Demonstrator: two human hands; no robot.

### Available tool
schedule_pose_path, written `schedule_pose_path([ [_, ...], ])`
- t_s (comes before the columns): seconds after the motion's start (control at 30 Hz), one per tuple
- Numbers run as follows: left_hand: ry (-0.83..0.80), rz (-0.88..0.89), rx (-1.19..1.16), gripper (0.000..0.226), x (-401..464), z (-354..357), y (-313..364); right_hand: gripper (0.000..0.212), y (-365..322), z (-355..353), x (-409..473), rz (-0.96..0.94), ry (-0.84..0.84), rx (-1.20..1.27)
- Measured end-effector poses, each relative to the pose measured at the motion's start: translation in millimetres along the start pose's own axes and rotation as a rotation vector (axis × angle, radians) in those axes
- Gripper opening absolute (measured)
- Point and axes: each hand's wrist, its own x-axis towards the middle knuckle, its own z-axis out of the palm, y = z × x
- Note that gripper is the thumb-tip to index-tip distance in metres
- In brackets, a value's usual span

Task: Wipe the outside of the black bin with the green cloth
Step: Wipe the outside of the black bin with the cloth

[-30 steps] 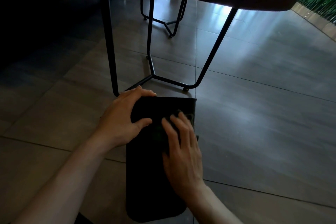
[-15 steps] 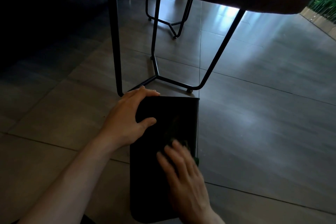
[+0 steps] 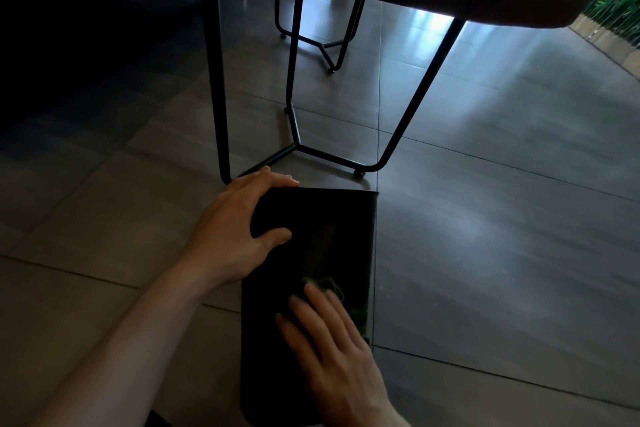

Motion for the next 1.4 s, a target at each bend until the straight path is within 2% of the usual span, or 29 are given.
schedule_pose_path([
  [0.1,-0.018,0.017,-0.009,0.067,-1,2,2,0.035,15,-10,-9,-0.049,-0.005,0.015],
  [0.17,-0.006,0.024,-0.017,0.067,-1,3,3,0.041,28,-18,9,0.091,0.023,0.077],
  [0.27,-0.029,0.024,-0.024,0.067,1,4,6,0.051,48,-30,61,0.417,0.137,0.163],
  [0.33,-0.038,0.052,-0.029,0.066,1,4,8,0.052,51,-32,89,0.464,0.171,0.164],
  [0.47,-0.018,0.079,-0.035,0.064,-1,2,4,0.05,29,-21,84,0.289,0.131,0.1],
  [0.6,-0.02,0.068,-0.018,0.064,-3,1,3,0.054,15,-14,55,0.248,0.09,0.075],
  [0.83,-0.028,0.022,-0.014,0.065,-4,0,4,0.028,-8,-16,4,-0.065,-0.027,0.022],
  [0.9,-0.036,0.025,-0.023,0.065,-4,2,6,0.028,-8,-25,0,-0.068,-0.061,0.06],
  [0.97,-0.026,0.038,-0.028,0.065,-4,3,8,0.037,-5,-36,12,0.071,0.006,0.203],
  [1.03,-0.031,0.057,-0.022,0.064,-3,5,11,0.05,3,-48,38,0.334,0.12,0.464],
  [1.1,-0.042,0.074,-0.019,0.063,-1,5,13,0.049,13,-59,71,0.563,0.246,0.726],
  [1.17,-0.047,0.083,-0.025,0.063,-2,4,14,0.041,22,-63,95,0.642,0.351,0.838],
  [1.27,-0.037,0.088,-0.021,0.065,-4,3,14,0.039,34,-60,110,0.588,0.418,0.626],
  [1.4,-0.036,0.055,-0.008,0.069,-3,5,18,0.033,44,-47,110,0.541,0.342,0.257],
])
